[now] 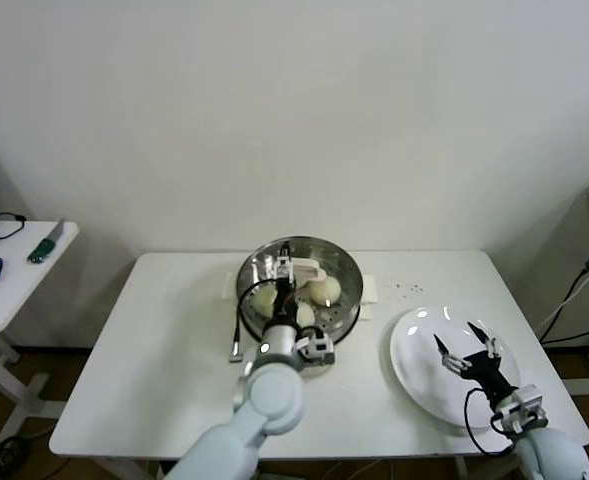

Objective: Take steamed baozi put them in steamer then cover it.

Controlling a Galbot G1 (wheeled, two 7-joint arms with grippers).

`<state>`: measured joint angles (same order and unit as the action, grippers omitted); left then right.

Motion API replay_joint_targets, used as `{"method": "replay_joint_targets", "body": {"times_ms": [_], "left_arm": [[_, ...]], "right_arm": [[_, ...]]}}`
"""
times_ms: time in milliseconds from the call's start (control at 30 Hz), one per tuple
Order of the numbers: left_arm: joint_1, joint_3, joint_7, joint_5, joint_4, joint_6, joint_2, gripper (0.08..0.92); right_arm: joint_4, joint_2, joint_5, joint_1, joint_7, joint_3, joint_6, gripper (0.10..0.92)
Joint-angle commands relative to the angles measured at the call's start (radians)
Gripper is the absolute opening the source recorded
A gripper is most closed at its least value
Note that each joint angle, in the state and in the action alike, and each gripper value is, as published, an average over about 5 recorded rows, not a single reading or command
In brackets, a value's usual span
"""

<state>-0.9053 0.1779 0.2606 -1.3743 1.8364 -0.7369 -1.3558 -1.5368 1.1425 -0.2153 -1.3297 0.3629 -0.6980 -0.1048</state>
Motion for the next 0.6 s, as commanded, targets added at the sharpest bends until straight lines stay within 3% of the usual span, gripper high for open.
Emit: {"method": "replay_joint_targets", "body": {"times_ms": [33, 267, 433, 600], "left_arm": [[-0.174, -0.055, -0.061, 0.082, 0.249, -0.048, 0.107, 0.82], [-0.332, -0.278, -0.218, 0.364, 0.377, 0.019, 0.181, 0.823], [-0.488, -0.528, -0.328, 0.728, 0.388, 0.279, 0.142, 0.823], [-0.612, -0.678, -0.394, 1.008, 0.368, 0.556, 0.049, 0.823]], "right_arm": [[-0.022, -0.002, 0.001, -0.003, -0.01, 0.001, 0.035, 0.823], [-0.043, 0.002, -0.023, -0.018, -0.019, -0.005, 0.036, 0.823], [-0.053, 0.013, -0.036, -0.032, -0.02, -0.014, 0.027, 0.823], [-0.057, 0.023, -0.022, -0.049, -0.022, -0.022, 0.02, 0.823]]}}
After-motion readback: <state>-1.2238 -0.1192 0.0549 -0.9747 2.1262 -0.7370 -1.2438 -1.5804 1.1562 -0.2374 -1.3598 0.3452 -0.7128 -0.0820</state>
